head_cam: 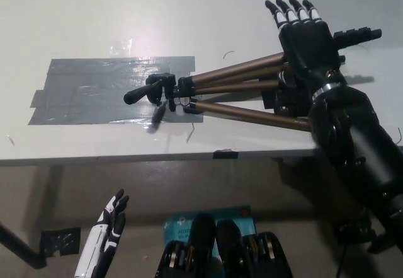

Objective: A tripod is kept on the middle of the desk infront of the robot and the robot grabs one of its legs to pick it up and hands it to a person

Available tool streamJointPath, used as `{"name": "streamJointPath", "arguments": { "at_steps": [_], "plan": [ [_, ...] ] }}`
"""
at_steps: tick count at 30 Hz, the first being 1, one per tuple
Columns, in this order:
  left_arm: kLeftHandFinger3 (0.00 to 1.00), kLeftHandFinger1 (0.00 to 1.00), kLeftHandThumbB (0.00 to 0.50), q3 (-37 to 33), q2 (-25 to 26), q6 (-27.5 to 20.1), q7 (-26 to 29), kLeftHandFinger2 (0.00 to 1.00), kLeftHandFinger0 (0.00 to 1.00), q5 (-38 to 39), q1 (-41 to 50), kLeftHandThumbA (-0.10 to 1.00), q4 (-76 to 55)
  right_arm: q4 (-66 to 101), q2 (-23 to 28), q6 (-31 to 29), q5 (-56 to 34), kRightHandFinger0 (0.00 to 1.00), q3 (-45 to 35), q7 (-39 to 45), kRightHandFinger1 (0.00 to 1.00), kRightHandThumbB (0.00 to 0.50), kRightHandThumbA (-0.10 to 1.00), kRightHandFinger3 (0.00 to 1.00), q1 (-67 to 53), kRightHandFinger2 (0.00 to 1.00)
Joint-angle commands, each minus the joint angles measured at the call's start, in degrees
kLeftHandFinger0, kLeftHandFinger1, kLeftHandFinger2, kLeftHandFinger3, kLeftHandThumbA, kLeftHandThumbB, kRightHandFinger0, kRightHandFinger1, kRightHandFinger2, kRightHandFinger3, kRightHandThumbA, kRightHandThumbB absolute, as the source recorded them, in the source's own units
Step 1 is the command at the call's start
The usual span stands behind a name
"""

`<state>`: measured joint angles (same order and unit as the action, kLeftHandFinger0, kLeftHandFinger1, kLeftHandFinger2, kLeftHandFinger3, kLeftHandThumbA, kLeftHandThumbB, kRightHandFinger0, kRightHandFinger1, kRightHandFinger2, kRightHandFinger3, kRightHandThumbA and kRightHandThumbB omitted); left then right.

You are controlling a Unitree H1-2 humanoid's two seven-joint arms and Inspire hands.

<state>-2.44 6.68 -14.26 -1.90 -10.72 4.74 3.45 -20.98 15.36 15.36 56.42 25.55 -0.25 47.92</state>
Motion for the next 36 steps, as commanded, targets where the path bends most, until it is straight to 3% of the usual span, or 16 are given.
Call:
{"name": "streamJointPath", "arguments": {
  "at_steps": [1,9,13,14,17,19,20,22,23,24,26,29,30,31,32,36],
  "plan": [
    [1.00,1.00,0.141,-0.3,1.2,-1.1,-0.3,1.00,1.00,-0.4,-0.1,1.00,-2.0,-3.3,-0.6,1.4,3.8,1.00,1.0,-3.6,1.00,0.438,1.00,1.00,5.0,1.00],
    [1.00,1.00,0.121,-0.8,1.8,-0.8,-0.6,1.00,1.00,-0.4,-0.4,1.00,-2.5,-20.6,-1.4,-3.7,3.2,1.00,4.5,-11.4,1.00,0.424,0.91,1.00,9.7,1.00],
    [1.00,1.00,0.116,-1.6,2.2,0.1,-1.3,1.00,1.00,-1.0,-0.6,1.00,-2.9,-26.5,-1.1,-7.0,3.6,1.00,6.0,-19.8,1.00,0.366,0.71,0.99,11.2,0.99],
    [1.00,1.00,0.107,-1.7,2.2,-0.4,-1.0,1.00,1.00,-1.2,-0.9,1.00,-2.5,-28.6,-1.2,-7.6,3.6,1.00,6.6,-19.8,0.95,0.356,0.63,0.87,12.2,0.89],
    [1.00,1.00,0.104,-1.6,2.1,0.2,-1.0,1.00,1.00,-0.6,-1.2,0.98,-2.5,-34.9,-1.6,-9.1,2.7,0.97,8.2,-17.8,0.76,0.385,0.52,0.80,14.7,0.71],
    [1.00,1.00,0.109,-1.6,2.2,1.4,-1.1,1.00,1.00,-0.6,-0.9,1.00,-3.4,-38.0,-1.9,-11.8,0.8,0.71,7.9,-21.0,0.51,0.370,0.44,0.68,15.1,0.49],
    [1.00,1.00,0.091,-1.7,2.2,1.2,-1.1,1.00,1.00,-0.6,-0.9,1.00,-3.4,-38.3,-2.1,-13.0,0.3,0.37,7.6,-23.9,0.27,0.326,0.30,0.56,14.9,0.33],
    [1.00,1.00,0.083,-1.8,2.2,0.4,-0.9,1.00,1.00,-0.8,-1.1,0.99,-3.0,-38.8,-2.1,-14.8,0.3,0.05,7.5,-29.2,0.04,0.276,0.14,0.49,14.8,0.16],
    [1.00,1.00,0.078,-1.9,2.1,0.2,-0.9,1.00,1.00,-0.7,-1.4,0.99,-2.6,-38.3,-2.1,-16.1,0.9,0.00,7.5,-34.1,0.00,0.268,-0.05,0.39,14.7,0.06],
    [1.00,1.00,0.078,-1.9,2.0,0.4,-1.1,1.00,1.00,-0.3,-1.6,0.98,-2.5,-37.4,-2.1,-17.1,1.2,0.00,7.5,-37.7,0.00,0.262,-0.09,0.34,14.6,0.04],
    [1.00,1.00,0.073,-1.9,1.9,0.1,-0.9,1.00,1.00,-0.3,-1.8,0.98,-2.0,-35.1,-2.0,-19.5,1.2,0.00,7.4,-39.7,0.03,0.229,-0.10,0.33,14.4,0.13],
    [1.00,1.00,0.082,-2.0,2.2,-0.1,-0.6,1.00,1.00,-1.6,-1.4,1.00,-2.3,-32.1,-2.6,-21.4,0.8,0.00,7.0,-40.8,0.22,0.210,-0.10,0.16,13.8,0.57],
    [1.00,1.00,0.087,-2.0,2.3,0.3,-0.9,1.00,1.00,-1.3,-1.3,1.00,-2.5,-30.7,-2.7,-22.6,0.4,0.00,6.7,-41.2,0.25,0.201,-0.10,0.17,13.5,0.66],
    [1.00,1.00,0.086,-2.0,2.3,0.4,-1.0,1.00,1.00,-1.3,-1.4,1.00,-2.6,-30.4,-2.7,-23.0,0.3,0.00,6.6,-41.3,0.30,0.199,-0.10,0.29,13.5,0.74],
    [1.00,1.00,0.080,-2.0,2.3,0.3,-1.0,1.00,1.00,-1.1,-1.4,1.00,-2.6,-29.0,-2.7,-22.9,0.0,0.00,6.3,-40.5,0.32,0.173,-0.10,0.45,13.2,0.75],
    [1.00,1.00,0.073,-1.8,2.5,0.5,-1.2,1.00,1.00,-0.6,-1.9,1.00,-2.4,-23.8,-2.9,-24.9,-1.5,0.00,4.6,-39.8,0.36,0.169,-0.10,0.53,12.9,0.71]
  ]
}}
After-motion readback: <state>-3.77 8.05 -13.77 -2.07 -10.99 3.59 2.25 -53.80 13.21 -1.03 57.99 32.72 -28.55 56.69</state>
